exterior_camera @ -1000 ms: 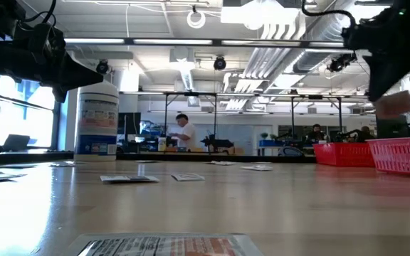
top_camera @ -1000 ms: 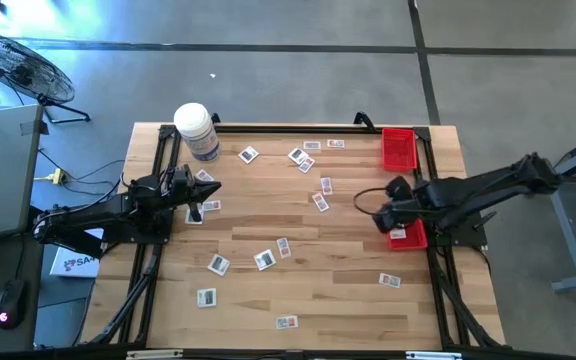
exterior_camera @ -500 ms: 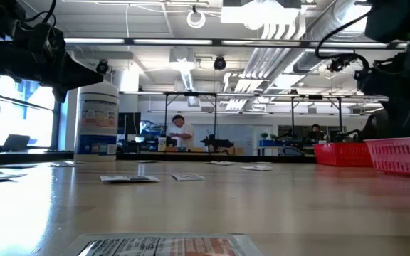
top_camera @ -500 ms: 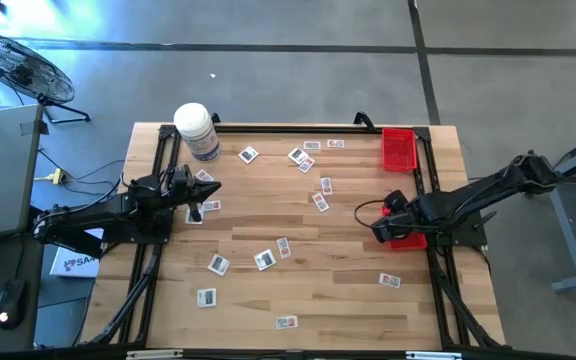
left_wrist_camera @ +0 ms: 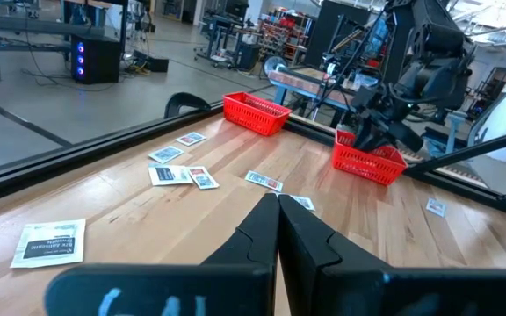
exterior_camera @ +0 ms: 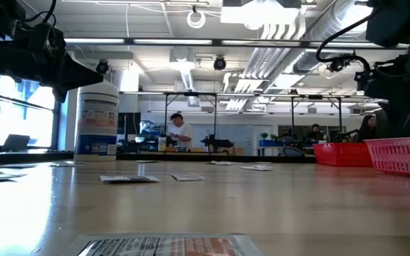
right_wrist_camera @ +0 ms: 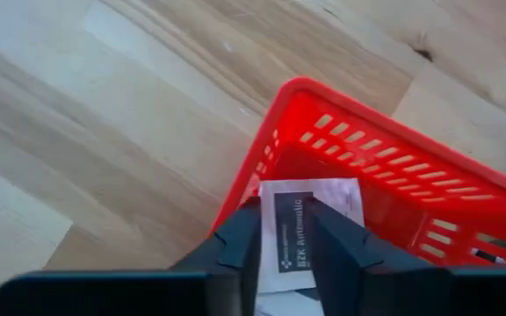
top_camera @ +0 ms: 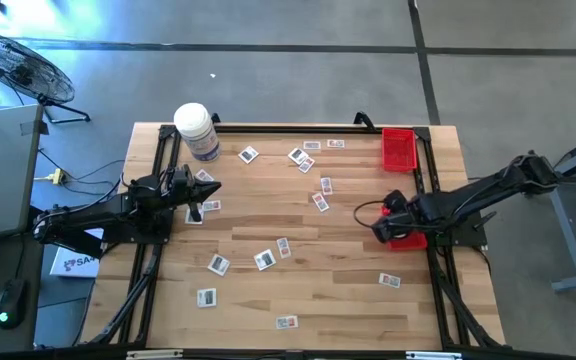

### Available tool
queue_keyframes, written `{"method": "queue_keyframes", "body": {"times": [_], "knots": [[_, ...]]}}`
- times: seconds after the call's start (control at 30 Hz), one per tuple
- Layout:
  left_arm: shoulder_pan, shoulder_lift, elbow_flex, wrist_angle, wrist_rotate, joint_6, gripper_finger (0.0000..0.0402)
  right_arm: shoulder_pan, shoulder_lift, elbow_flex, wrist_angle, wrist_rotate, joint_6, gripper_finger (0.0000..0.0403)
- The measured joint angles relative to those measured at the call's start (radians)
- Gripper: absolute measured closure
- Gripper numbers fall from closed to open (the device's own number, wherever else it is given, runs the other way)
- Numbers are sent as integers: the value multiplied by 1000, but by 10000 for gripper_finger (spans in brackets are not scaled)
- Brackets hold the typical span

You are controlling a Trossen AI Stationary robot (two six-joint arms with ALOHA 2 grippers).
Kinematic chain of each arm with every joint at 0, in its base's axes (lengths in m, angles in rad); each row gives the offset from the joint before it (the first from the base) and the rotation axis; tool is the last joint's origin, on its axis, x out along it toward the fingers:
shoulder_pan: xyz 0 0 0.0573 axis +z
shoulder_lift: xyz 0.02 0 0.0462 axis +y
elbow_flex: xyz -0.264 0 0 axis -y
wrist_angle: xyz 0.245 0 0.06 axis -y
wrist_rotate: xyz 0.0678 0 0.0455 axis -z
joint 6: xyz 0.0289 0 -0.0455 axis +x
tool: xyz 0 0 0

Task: Pick & Place First Aid Supplies
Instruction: Put the ointment pack into the top basket

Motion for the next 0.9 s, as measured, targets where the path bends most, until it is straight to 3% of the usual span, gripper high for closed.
{"method": "queue_keyframes", "body": {"times": [0.17,0.3,0.47,0.67,0.9], "knots": [[0,0,0,0,0,0,401,-46,0,130,-107,-19,-114,294],[0,0,0,0,0,0,401,-88,0,262,-89,69,-217,298],[0,0,0,0,0,0,401,-134,-1,330,249,177,-504,304],[0,0,0,0,0,0,401,-231,57,250,812,103,-787,304],[0,0,0,0,0,0,401,-336,293,235,920,3,-829,304]]}}
